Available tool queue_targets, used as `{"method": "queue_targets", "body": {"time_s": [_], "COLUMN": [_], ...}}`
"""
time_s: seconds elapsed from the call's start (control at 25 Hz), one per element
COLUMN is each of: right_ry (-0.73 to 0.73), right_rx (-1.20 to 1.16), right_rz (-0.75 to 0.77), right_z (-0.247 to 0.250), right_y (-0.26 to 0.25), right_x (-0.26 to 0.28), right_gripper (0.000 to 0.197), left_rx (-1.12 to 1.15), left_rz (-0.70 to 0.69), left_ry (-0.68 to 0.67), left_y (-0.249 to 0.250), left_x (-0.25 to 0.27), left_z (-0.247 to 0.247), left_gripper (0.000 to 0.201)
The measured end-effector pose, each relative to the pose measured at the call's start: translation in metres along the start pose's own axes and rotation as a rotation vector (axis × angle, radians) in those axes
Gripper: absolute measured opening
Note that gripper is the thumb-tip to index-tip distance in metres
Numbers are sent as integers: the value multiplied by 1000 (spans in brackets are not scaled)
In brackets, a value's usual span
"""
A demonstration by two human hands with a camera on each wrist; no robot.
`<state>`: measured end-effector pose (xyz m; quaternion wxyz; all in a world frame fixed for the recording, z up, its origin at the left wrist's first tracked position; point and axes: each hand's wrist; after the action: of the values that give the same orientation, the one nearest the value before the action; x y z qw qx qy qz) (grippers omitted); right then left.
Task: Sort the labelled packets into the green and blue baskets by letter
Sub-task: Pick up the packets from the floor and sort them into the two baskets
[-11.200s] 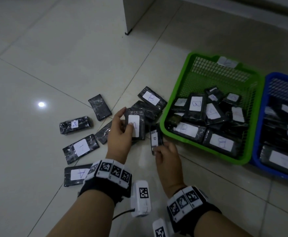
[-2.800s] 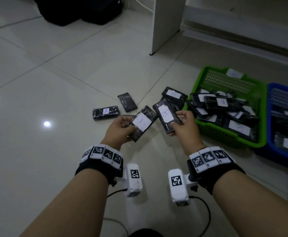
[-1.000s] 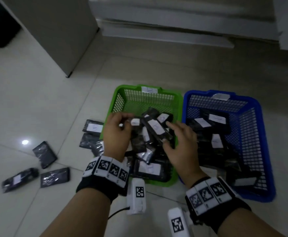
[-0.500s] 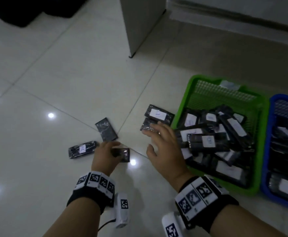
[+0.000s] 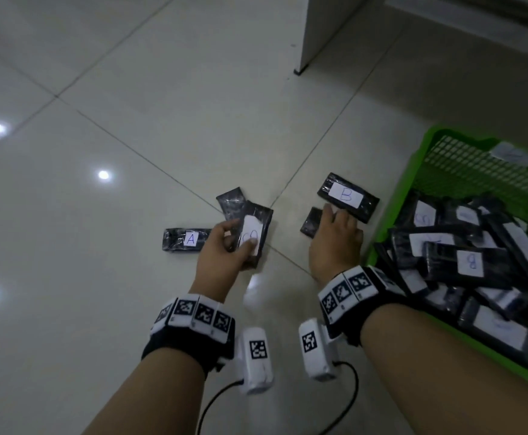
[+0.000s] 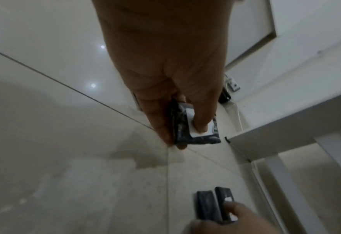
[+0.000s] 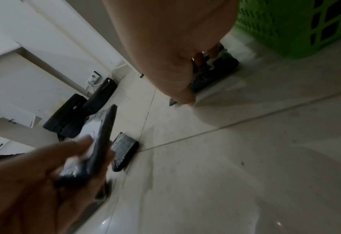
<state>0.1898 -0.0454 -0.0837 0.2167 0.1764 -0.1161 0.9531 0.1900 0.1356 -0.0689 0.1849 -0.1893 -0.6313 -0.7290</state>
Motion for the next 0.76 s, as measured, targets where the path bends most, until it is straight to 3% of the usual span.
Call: {"method": "queue_targets", "body": {"time_s": [0.08, 0.16, 0.36, 0.52, 0.64, 0.76], "right_ry": [10, -11, 74, 25, 68, 208], "right_rx": [105, 10, -818, -1217, -1254, -1133], "right_rz": [63, 106, -31, -109, -84, -91], "right_z": [-3, -3, 32, 72, 98, 122], "right_y": [-1, -1, 6, 21, 53, 105], "right_x": [5, 9, 13, 16, 16, 10], "right_gripper": [46, 34, 8, 16, 18, 28], "left_rx": [170, 246, 265, 248, 244, 152], "left_rz": [31, 14, -46, -106, -141, -217], "left_ry": [-12, -32, -31, -52, -92, -109], "left_y": [10, 19, 34, 53, 70, 78], "left_x": [-1, 2, 8, 16, 23, 26], "left_z": [-6, -11, -29, -53, -85, -129], "left_gripper": [35, 32, 37, 39, 40, 37]}}
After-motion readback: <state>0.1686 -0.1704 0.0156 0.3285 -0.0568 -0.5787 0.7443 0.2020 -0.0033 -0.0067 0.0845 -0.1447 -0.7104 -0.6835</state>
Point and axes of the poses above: each hand's wrist, its own x-axis away from the middle knuckle, its own z-axis out of the back of the hand, y = z × x, and after that the axes turned 1 degree about -y, right-handed
